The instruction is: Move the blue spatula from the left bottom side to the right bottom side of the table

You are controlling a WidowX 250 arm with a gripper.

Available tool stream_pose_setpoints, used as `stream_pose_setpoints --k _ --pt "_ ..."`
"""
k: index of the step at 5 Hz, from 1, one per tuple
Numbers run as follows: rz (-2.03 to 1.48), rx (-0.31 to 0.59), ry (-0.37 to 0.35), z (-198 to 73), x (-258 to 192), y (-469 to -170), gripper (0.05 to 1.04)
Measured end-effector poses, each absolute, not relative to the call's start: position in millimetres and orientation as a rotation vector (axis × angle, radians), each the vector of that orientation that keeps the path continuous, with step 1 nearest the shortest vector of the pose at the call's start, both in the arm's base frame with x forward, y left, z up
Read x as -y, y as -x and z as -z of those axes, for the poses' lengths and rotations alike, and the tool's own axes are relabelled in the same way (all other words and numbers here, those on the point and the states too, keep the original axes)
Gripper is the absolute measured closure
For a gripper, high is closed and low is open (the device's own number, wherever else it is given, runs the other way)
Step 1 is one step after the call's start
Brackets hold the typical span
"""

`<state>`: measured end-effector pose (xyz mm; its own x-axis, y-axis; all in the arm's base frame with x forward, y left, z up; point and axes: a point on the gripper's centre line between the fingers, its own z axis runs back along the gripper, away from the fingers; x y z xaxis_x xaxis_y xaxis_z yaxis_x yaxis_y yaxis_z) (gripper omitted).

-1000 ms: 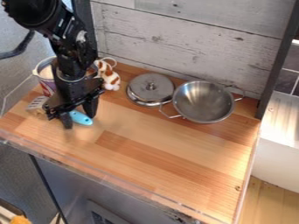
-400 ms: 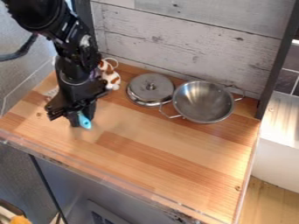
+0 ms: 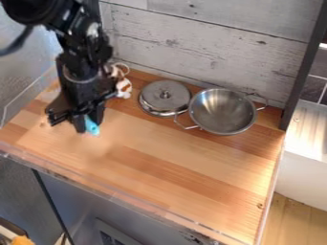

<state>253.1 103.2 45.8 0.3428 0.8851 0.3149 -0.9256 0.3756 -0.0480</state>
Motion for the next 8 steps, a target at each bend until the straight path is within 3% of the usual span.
stream_pose_setpoints --k 2,3,5,8 --pt "-1.2 0.327 -0.078 -77 -85 -244 0.754" --pt "-1.126 0.343 -0.057 -83 -44 -248 0.754" --pt "-1.032 0.364 -0.074 -70 30 -251 0.754" --pt "-0.91 0.379 -0.088 -40 94 -253 0.754"
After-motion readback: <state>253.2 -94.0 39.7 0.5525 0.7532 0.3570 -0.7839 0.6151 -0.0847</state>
